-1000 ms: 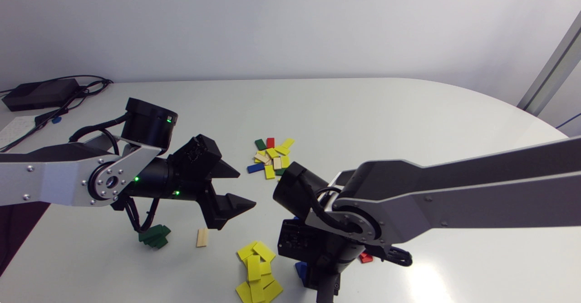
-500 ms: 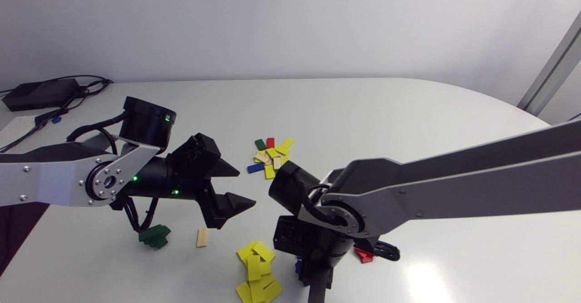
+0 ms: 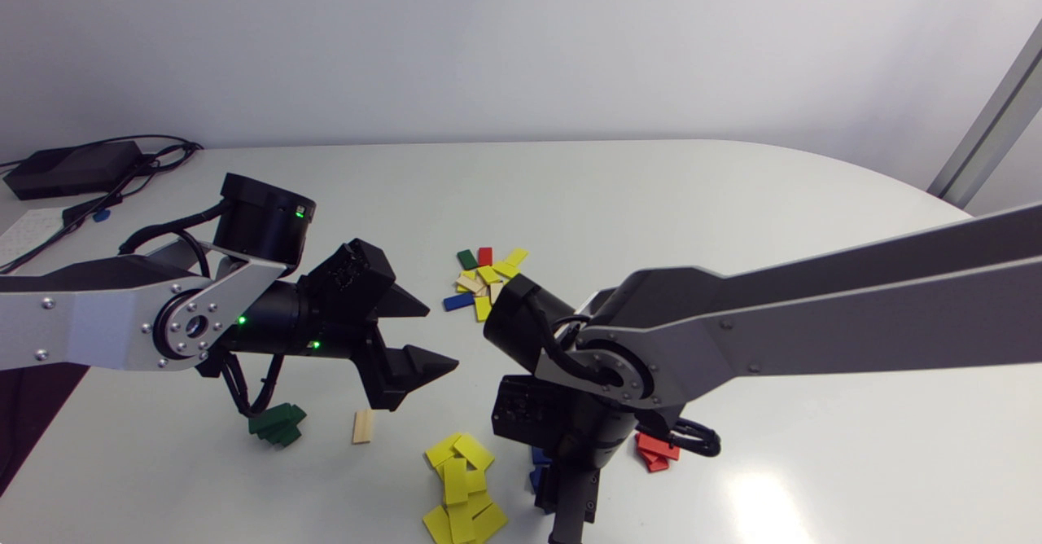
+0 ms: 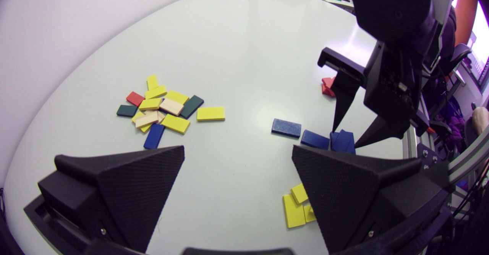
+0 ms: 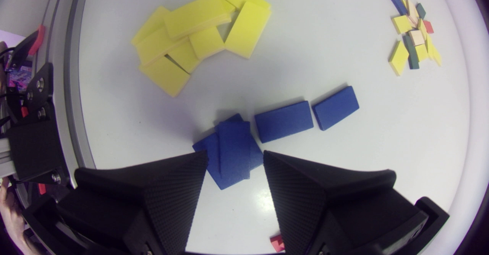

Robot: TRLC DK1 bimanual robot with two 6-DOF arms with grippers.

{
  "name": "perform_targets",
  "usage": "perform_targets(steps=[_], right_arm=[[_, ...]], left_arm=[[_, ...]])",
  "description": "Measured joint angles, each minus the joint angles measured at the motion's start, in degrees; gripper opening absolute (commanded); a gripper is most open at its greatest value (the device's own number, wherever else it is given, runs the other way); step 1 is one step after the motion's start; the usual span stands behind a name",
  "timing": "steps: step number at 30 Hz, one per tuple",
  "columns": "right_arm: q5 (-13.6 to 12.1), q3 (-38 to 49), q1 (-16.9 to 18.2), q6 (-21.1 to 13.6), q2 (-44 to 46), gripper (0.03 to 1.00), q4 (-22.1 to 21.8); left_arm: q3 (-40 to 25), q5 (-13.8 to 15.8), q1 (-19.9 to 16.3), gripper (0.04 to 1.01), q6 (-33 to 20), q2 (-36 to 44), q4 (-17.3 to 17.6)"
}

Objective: Take domino bricks one by one from the mixed stack on the table and place each onto the existing stack of the same color.

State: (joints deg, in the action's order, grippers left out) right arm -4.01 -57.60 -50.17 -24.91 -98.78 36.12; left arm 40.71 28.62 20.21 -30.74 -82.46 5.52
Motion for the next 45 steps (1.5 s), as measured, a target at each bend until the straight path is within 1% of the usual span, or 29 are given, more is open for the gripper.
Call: perform_targets(steps=[5,9,12,16,19,25,36,41,43,44,45], right_arm=[[0.31,-4.74,2.47,0.52,0.92,0.664,0.83],[0.90,-9.07,5.16,3.17,-0.76,0.662,0.66],[1.29,-10.78,6.19,5.33,-4.13,0.662,-0.35],[1.51,-11.19,6.08,7.89,-8.74,0.662,-0.66],[2.51,-11.78,5.92,9.40,-11.10,0.662,-0.66],[4.07,-13.90,5.90,10.88,-11.65,0.662,-0.68],[4.46,-15.87,6.03,12.57,-14.80,0.659,-0.24],[4.52,-15.85,6.69,14.93,-14.80,0.654,-0.07],[4.76,-15.85,6.80,15.67,-14.80,0.639,-0.07],[4.85,-15.85,6.84,16.09,-14.80,0.602,-0.04],[4.94,-15.85,6.91,16.46,-14.80,0.584,-0.07]], left_arm=[[0.00,0.00,-0.28,1.005,0.00,0.00,0.00],[0.00,0.00,-0.33,1.005,0.00,0.00,0.00],[0.00,0.00,-0.33,1.005,0.00,0.00,0.00],[0.00,0.00,-0.33,1.005,0.00,0.00,0.00],[0.00,0.00,-0.31,1.005,0.00,0.00,0.00],[0.00,0.00,-0.31,1.005,0.00,0.00,0.02],[0.00,0.00,-0.31,1.005,0.00,0.00,0.02],[0.00,0.02,-0.31,1.005,0.00,0.00,0.04],[0.00,0.00,-0.20,1.005,0.00,0.00,0.04],[0.02,0.00,-0.13,1.005,0.00,0.00,0.07],[0.07,0.00,0.00,1.005,0.00,0.00,0.11]])
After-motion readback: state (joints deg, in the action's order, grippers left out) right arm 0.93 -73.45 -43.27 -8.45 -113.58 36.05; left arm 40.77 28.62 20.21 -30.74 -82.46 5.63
